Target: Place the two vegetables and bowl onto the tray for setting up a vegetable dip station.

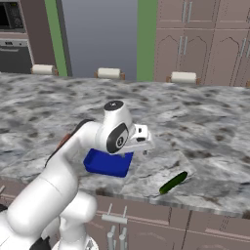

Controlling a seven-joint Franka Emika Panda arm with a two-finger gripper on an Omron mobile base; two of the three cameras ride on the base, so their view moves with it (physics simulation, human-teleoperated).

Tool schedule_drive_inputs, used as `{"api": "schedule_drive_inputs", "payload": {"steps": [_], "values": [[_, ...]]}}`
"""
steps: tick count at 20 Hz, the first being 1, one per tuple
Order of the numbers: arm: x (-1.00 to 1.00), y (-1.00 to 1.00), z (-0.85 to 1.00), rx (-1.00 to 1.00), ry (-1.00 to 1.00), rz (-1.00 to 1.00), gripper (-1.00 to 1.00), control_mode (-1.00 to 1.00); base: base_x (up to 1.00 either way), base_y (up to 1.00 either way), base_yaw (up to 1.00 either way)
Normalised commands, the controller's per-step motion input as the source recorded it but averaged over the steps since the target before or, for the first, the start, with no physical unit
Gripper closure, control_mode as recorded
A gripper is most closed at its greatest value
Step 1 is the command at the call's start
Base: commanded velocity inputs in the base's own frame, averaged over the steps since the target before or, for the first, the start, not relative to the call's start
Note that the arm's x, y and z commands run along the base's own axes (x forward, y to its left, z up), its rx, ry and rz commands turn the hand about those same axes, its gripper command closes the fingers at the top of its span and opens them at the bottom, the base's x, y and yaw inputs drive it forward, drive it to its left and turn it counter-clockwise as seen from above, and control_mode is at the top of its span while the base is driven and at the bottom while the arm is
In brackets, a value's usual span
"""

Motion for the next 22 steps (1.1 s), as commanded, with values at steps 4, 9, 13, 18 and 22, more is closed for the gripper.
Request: {"api": "schedule_drive_inputs", "payload": {"steps": [4, 9, 13, 18, 22], "values": [[0.00, -0.37, -0.20, 0.00, 0.01, -0.25, -1.00, -1.00, 0.00, 0.00, 0.00], [0.02, -0.34, -0.20, 0.00, 0.02, -0.19, -1.00, -1.00, 0.00, 0.00, 0.00], [0.00, -0.35, -0.21, 0.00, 0.06, -0.13, -1.00, -1.00, 0.00, 0.00, 0.00], [0.06, -0.31, -0.27, 0.03, 0.15, -0.07, -1.00, -1.00, 0.00, 0.00, 0.00], [0.03, -0.28, -0.25, 0.03, 0.12, -0.02, -1.00, -1.00, 0.00, 0.00, 0.00]]}}
